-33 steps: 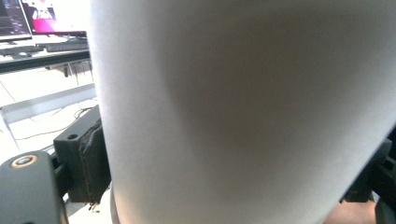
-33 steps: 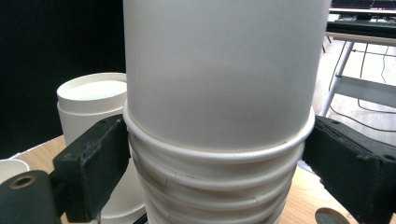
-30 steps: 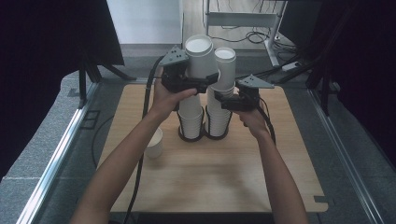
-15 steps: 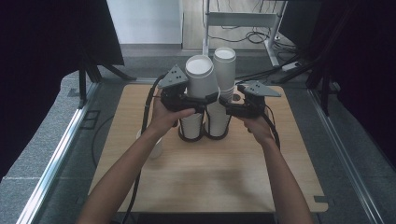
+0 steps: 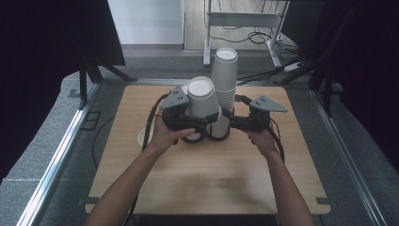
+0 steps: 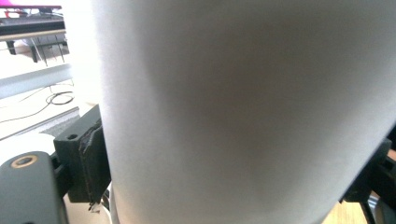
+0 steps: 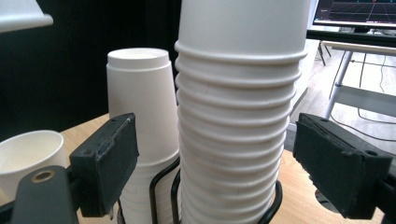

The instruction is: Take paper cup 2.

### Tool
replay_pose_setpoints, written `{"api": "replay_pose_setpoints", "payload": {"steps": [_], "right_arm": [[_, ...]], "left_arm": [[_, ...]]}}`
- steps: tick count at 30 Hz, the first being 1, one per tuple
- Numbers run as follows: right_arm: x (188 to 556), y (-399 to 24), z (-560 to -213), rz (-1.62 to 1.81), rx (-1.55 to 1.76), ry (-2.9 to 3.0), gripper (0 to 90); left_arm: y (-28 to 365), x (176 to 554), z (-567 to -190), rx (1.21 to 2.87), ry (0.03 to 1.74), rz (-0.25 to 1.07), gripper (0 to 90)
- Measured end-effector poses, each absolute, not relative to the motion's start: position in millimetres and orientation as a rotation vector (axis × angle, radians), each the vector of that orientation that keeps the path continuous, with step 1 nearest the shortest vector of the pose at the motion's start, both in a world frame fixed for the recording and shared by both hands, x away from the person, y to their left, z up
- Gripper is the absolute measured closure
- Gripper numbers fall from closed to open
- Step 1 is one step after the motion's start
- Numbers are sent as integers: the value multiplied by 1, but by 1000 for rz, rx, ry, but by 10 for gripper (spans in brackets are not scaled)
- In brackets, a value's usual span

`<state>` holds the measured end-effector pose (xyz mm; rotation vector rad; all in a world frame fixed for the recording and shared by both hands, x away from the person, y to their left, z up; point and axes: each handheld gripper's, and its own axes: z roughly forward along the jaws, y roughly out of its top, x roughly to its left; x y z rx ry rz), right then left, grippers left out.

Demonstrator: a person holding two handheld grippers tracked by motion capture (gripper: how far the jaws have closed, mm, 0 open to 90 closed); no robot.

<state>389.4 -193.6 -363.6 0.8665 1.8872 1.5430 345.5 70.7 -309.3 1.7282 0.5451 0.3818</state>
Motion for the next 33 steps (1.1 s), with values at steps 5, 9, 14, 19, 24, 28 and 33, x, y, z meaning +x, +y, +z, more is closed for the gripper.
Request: {"api": "replay_pose_setpoints", "payload": {"steps": [5,9,14,19,24,28,33], "right_arm": [[381,-195,-372,1535,856,1891,146],[373,-195,-382,1537,863,1894,148],[363,-193,-398,1517,856,1902,150],[354,-190,-412,1506,846,1921,153],[346,-189,-423,1505,845,1935,157],[339,-188,-434,1511,850,1940,158],[334,-188,-445,1521,874,1947,161]], "left_arm": [[72,335,-321,1735,541,374,119],[73,326,-334,1750,543,379,119],[73,315,-354,1768,552,370,118],[74,308,-372,1766,571,345,119],[75,300,-386,1788,578,361,119],[77,295,-397,1797,590,363,118],[79,290,-413,1818,610,360,118]]}}
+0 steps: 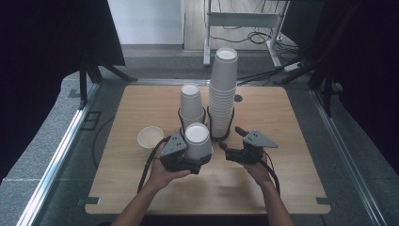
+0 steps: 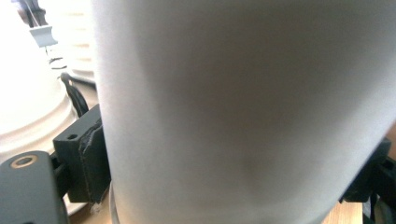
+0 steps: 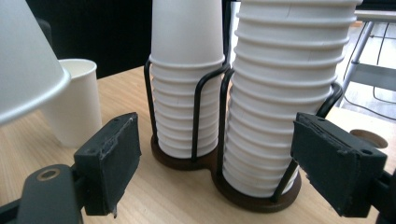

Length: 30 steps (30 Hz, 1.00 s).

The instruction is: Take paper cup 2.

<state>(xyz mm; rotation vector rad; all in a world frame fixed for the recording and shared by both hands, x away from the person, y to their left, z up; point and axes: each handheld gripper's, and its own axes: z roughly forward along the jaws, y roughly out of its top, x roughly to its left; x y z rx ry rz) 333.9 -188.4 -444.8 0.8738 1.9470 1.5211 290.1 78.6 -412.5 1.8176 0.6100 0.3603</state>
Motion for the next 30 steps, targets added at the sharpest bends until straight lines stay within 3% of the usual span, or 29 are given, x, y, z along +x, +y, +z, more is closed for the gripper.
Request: {"api": "replay_pose_setpoints", "payload": {"steps": [19,30], "right_arm": [[322,-196,-468,1495,915,1980,169],[313,-201,-466,1522,915,1967,171]], "left_arm": [[78,288,-459,1927,676,338,118],[80,287,-466,1962,689,358,118]]}}
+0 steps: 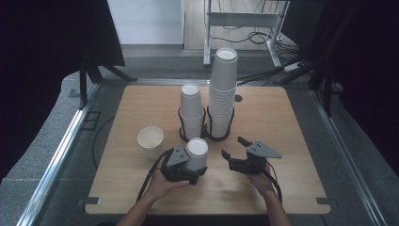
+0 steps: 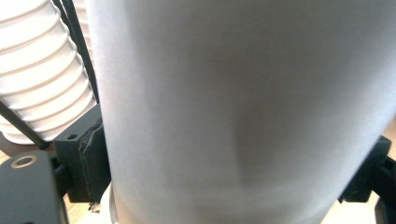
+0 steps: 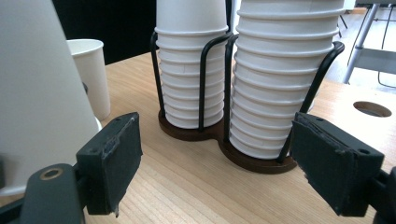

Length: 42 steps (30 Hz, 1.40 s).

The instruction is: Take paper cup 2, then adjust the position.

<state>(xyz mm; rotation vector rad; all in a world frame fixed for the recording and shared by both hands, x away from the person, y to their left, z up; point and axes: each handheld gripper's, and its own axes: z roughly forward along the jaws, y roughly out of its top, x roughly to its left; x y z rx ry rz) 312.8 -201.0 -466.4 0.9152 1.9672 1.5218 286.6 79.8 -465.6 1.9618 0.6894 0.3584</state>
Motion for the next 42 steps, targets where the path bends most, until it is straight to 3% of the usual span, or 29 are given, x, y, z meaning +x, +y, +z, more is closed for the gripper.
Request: {"api": "replay_pose_setpoints", "payload": {"steps": [42], "right_arm": [[289,-187,-450,1793,844,2034,191]], "left_arm": [[75,287,-477,2112,711,363,118]]}}
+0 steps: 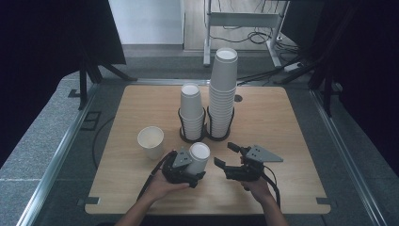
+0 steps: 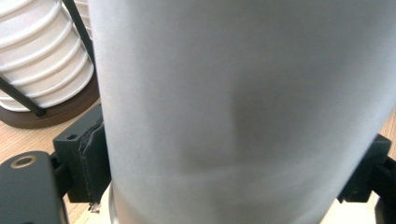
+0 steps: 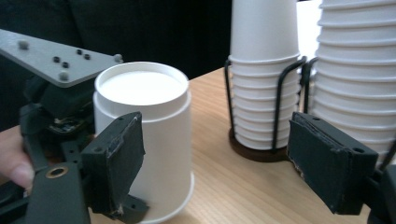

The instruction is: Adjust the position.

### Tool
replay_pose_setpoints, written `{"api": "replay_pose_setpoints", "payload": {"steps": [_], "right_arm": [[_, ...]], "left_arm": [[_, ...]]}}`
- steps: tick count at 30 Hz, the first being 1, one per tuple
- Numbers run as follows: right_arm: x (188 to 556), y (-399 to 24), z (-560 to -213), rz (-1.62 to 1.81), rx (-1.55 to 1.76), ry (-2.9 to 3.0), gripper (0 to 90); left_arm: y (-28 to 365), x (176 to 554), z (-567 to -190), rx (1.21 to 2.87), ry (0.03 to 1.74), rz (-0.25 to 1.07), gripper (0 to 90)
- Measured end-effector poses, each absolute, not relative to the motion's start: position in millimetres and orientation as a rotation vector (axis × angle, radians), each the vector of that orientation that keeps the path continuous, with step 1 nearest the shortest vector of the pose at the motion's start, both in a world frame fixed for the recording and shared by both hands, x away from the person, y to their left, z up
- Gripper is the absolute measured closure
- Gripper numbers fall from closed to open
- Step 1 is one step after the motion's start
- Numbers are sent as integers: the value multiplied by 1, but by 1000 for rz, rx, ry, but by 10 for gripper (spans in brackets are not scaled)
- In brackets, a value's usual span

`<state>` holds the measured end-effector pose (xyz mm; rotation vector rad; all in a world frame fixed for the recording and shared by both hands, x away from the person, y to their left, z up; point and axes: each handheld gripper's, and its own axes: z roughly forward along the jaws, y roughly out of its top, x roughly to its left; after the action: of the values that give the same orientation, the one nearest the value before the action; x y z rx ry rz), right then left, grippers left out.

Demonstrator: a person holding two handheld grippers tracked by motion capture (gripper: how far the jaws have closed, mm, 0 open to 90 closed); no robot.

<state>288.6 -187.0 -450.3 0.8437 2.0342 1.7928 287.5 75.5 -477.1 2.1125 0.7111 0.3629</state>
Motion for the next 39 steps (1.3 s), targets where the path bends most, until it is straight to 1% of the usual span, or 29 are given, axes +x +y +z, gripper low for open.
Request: {"api": "replay_pose_setpoints", "payload": {"steps": [10,32,36,39], "right_arm": [[285,-172,-454,1799,790,2105,183],[282,-156,-458,1822,750,2166,183],[282,-151,-461,1813,735,2191,183],[283,-150,-463,1822,731,2200,189]], "left_arm": [[69,285,-479,2150,688,360,118],[59,282,-481,2182,646,373,119],[54,279,-480,2179,622,362,119],[54,278,-480,2185,595,326,120]]}}
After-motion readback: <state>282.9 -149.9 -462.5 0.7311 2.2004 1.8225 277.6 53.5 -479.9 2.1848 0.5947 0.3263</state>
